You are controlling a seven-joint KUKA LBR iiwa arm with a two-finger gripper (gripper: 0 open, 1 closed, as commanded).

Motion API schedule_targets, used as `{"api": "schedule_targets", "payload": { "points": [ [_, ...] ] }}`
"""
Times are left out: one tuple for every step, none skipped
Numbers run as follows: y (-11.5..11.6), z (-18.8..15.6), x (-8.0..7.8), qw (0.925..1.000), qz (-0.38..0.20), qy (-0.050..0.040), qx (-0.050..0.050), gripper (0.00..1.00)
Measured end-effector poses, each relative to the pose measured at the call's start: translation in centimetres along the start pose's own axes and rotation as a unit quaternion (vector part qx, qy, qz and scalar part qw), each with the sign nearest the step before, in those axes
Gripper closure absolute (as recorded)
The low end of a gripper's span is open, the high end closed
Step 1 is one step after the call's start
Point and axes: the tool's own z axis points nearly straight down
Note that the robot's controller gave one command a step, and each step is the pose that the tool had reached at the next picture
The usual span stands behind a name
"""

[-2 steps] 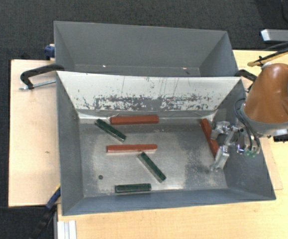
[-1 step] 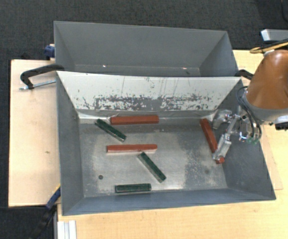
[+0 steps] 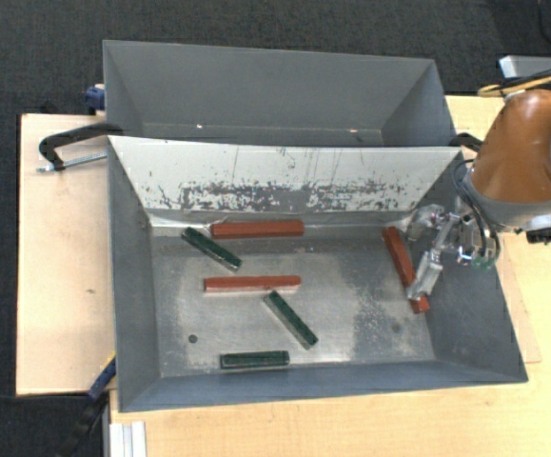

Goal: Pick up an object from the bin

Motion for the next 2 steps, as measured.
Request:
{"api": "schedule_targets", "payload": {
  "points": [
    [0.8,1.7,0.3,0.9911,0.133,0.0031,0.000,0.00],
    [0.8,3.7,-2.0,0.9997,-0.026,0.0031,-0.003,1.00]
  ]
}}
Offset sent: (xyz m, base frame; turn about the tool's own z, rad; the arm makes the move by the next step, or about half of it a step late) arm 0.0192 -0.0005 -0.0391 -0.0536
